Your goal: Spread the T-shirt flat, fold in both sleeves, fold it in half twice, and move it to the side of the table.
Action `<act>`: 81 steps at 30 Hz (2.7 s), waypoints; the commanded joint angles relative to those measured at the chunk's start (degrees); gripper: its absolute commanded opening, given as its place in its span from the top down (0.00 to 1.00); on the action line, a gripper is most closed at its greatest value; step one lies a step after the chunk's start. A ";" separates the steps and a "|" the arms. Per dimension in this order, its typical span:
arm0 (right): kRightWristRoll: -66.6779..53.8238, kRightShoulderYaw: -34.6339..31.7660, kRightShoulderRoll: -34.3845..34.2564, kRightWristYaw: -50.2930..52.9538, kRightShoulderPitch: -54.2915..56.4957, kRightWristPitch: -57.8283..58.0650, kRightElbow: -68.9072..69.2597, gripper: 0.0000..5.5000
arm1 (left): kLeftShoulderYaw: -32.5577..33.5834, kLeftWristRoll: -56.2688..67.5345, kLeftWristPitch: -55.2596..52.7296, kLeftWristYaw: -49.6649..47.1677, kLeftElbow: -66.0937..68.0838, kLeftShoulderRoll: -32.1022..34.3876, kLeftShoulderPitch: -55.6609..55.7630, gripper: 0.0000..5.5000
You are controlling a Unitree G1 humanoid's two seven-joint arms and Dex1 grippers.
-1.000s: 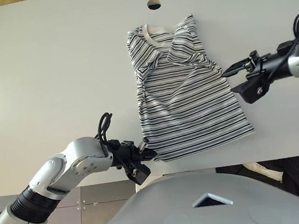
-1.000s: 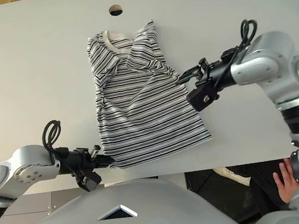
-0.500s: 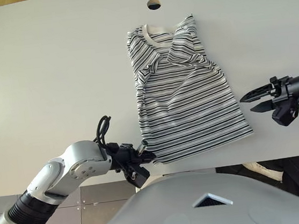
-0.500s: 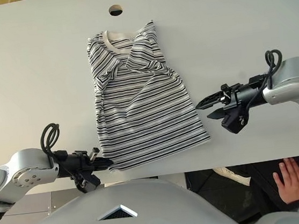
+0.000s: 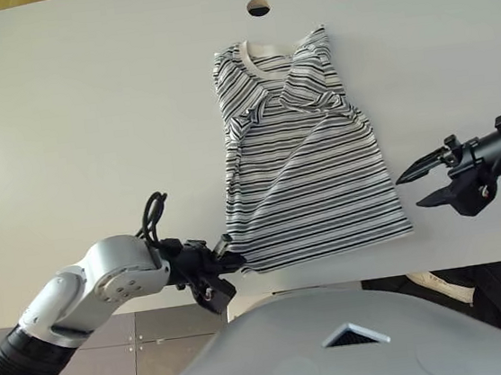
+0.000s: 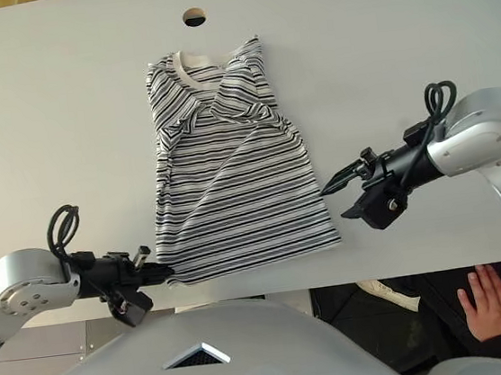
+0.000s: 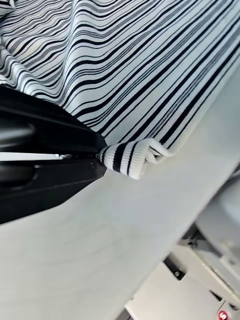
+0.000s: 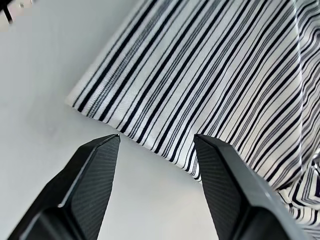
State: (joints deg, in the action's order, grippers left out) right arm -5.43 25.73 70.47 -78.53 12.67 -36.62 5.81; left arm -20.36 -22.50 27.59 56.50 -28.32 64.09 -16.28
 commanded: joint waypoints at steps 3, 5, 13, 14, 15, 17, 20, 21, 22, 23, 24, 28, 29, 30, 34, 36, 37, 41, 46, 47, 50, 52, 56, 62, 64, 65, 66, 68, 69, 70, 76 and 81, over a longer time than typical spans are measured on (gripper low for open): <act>-1.27 -2.37 0.15 -1.04 -2.42 3.07 5.75 0.50 | 3.83 2.44 2.51 -0.06 2.32 5.24 -3.99 0.98; -0.31 -2.60 -0.87 -0.27 -3.64 3.23 6.69 0.50 | 4.99 2.93 3.05 -0.41 2.55 5.95 -5.12 0.98; 11.13 -4.01 -8.69 10.50 -6.84 10.03 7.68 0.50 | 6.77 3.73 4.06 -0.68 2.80 6.04 -7.37 0.98; 12.89 -3.88 -9.45 11.39 -6.84 10.91 7.63 0.50 | 6.89 3.74 4.05 -0.70 2.70 6.00 -7.56 0.98; 14.28 -3.43 -9.31 11.33 -7.21 11.20 7.48 0.50 | 7.00 3.86 4.06 -0.65 2.59 6.01 -7.61 0.98; 17.74 -2.71 -9.25 11.63 -7.62 10.50 7.50 0.50 | 7.36 4.10 4.10 -0.63 2.50 5.89 -7.85 0.98; 21.20 -1.35 -9.70 10.80 -6.68 9.41 8.12 0.50 | 8.06 4.14 3.56 -0.84 1.83 5.64 -8.96 0.98; 22.30 -0.83 -9.35 9.84 -6.38 9.38 8.50 0.50 | 8.22 4.15 3.28 -0.87 1.50 5.48 -9.29 0.98; 23.51 -0.32 -8.84 8.72 -6.05 9.42 8.82 0.50 | 8.38 4.09 2.94 -0.92 1.10 5.29 -9.66 0.98; 24.36 0.06 -8.37 7.53 -5.69 9.55 8.93 0.50 | 8.56 4.05 2.51 -0.97 0.66 5.10 -10.05 0.98; 24.94 0.38 -7.83 6.35 -5.36 9.31 9.01 0.50 | 8.78 3.93 2.24 -1.01 0.39 5.01 -10.35 0.98; 24.84 1.11 -7.46 4.08 -4.66 7.19 8.48 0.50 | 9.57 3.73 1.34 -1.24 -0.29 4.84 -11.17 0.98; 24.21 1.39 -7.21 3.56 -5.23 6.32 8.63 0.50 | 9.65 3.63 1.14 -1.29 -0.38 4.63 -11.24 0.98; 23.78 1.54 -7.05 3.19 -5.68 5.77 8.78 0.50 | 9.72 3.56 1.03 -1.29 -0.42 4.47 -11.28 0.98; 20.16 2.80 -7.86 1.68 -5.90 3.53 8.57 0.50 | 9.79 2.78 -0.23 -1.60 -1.52 3.31 -12.17 0.98; 18.27 3.31 -8.24 1.23 -6.19 3.33 8.88 0.50 | 9.62 2.45 -0.70 -1.59 -2.06 2.82 -12.32 0.98; 17.11 3.61 -8.70 1.16 -6.21 3.26 9.16 0.50 | 9.57 2.32 -0.79 -1.60 -2.18 2.65 -12.34 0.98; 14.12 4.67 -10.48 0.77 -6.18 4.26 10.34 0.50 | 9.06 1.42 -1.24 -1.65 -2.57 1.52 -12.34 0.98; 13.69 5.92 -12.17 0.25 -5.86 5.98 11.91 0.50 | 8.60 0.92 -1.35 -1.39 -2.74 0.65 -12.11 0.98; 14.00 6.20 -12.64 0.22 -5.85 6.24 12.05 0.50 | 8.58 0.86 -1.35 -1.37 -2.73 0.56 -12.08 0.98; 14.49 6.67 -12.98 0.15 -5.91 6.68 11.95 0.54 | 8.59 0.72 -1.46 -1.26 -3.07 0.39 -12.31 0.98; 14.61 6.69 -12.75 -0.05 -6.01 6.86 11.84 0.61 | 8.53 0.55 -1.42 -1.26 -3.20 0.29 -12.52 0.98; 14.75 6.49 -12.59 0.05 -6.13 6.82 11.75 0.74 | 8.51 0.29 -1.41 -1.28 -3.45 0.17 -12.79 0.98; 15.48 6.17 -12.81 0.44 -5.68 6.97 11.31 0.95 | 8.83 0.35 -1.14 -1.35 -3.57 0.27 -13.33 0.98; 15.74 6.04 -12.77 0.26 -5.18 7.05 11.07 0.97 | 8.95 0.08 -1.17 -1.38 -3.64 0.35 -13.57 0.98; 15.74 5.82 -12.37 -0.04 -5.09 7.54 11.39 0.97 | 8.98 -0.17 -1.17 -1.36 -3.66 0.41 -13.65 0.98; 15.70 5.56 -11.92 -0.28 -5.13 8.00 11.86 0.97 | 9.01 -0.35 -1.16 -1.33 -3.69 0.46 -13.69 0.98; 15.39 5.03 -11.08 -0.82 -5.13 8.92 12.42 0.97 | 9.22 -0.37 -1.18 -1.22 -3.90 0.59 -13.73 0.98; 14.74 4.63 -10.69 -1.18 -5.00 9.74 12.58 0.97 | 9.35 -0.33 -1.26 -1.16 -4.07 0.64 -13.79 0.98; 14.04 4.28 -10.29 -1.58 -4.80 10.29 12.63 0.97 | 9.51 -0.55 -1.56 -1.01 -4.31 0.72 -13.88 0.98; 1.63 1.71 -0.99 -12.22 -6.38 23.53 17.10 0.97 | 10.38 8.81 -10.62 2.48 -11.42 1.01 -18.64 0.98; -7.81 3.04 8.46 -13.92 -10.91 33.88 22.92 0.97 | 9.15 19.13 -20.48 4.29 -19.24 -0.01 -22.73 0.98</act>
State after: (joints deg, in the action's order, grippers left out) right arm -9.72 28.61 76.12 -92.04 2.44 -6.93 26.36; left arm -10.18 -7.12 7.89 59.93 -43.11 64.65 -38.89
